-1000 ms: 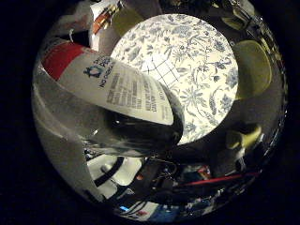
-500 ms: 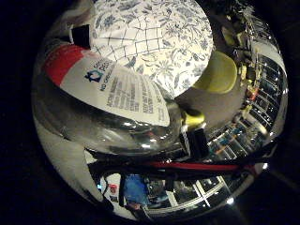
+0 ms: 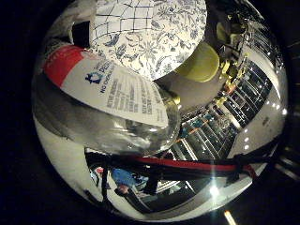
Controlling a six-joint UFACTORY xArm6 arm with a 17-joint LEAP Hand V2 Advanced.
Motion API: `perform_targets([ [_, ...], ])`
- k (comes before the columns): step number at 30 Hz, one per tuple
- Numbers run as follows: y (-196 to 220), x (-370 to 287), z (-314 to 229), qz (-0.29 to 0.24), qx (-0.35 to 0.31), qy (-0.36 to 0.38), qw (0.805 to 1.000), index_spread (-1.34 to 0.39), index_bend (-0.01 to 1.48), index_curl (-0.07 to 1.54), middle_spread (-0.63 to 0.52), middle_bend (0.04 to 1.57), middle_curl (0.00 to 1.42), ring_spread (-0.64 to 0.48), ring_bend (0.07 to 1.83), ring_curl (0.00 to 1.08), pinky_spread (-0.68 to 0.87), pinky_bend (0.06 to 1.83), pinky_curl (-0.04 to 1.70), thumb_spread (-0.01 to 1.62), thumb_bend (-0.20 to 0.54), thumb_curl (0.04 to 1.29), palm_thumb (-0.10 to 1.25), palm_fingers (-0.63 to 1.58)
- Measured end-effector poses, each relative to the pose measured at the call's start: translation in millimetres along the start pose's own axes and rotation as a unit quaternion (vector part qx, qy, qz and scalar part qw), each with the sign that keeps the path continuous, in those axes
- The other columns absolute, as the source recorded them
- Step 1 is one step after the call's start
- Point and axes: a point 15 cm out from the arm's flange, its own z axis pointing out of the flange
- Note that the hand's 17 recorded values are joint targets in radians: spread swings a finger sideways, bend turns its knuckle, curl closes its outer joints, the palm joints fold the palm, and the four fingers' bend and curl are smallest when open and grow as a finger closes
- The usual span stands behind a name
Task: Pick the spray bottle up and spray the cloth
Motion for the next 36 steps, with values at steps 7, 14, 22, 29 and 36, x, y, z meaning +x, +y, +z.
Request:
perform_targets([
  [7,-25.1,-8.8,7.8,0.005,-0.03,0.024,0.999,-0.16,1.18,0.6,-0.1,1.3,0.55,-0.15,1.43,0.54,-0.22,1.07,1.06,1.21,-0.009,0.6,1.06,1.24],
  [14,-35.6,-12.9,12.9,0.001,-0.044,0.029,0.999,-0.16,1.18,0.6,-0.1,1.31,0.55,-0.15,1.43,0.54,-0.22,1.06,1.07,1.22,-0.009,0.6,1.05,1.24],
  [22,-33.5,-17.6,7.6,-0.012,-0.031,0.023,0.999,-0.17,1.18,0.6,-0.09,1.31,0.55,-0.15,1.42,0.54,-0.22,1.06,1.08,1.22,-0.008,0.59,1.06,1.24],
  [29,-37.4,-68.5,-22.3,-0.077,0.082,-0.05,0.992,-0.17,1.18,0.6,-0.08,1.31,0.54,-0.14,1.43,0.54,-0.23,1.05,1.09,1.2,-0.007,0.6,1.08,1.24],
  [36,-39.1,-154.4,-97.7,-0.185,0.239,-0.263,0.916,-0.17,1.18,0.6,-0.08,1.3,0.55,-0.14,1.43,0.54,-0.23,1.04,1.1,1.2,-0.009,0.61,1.09,1.24],
])
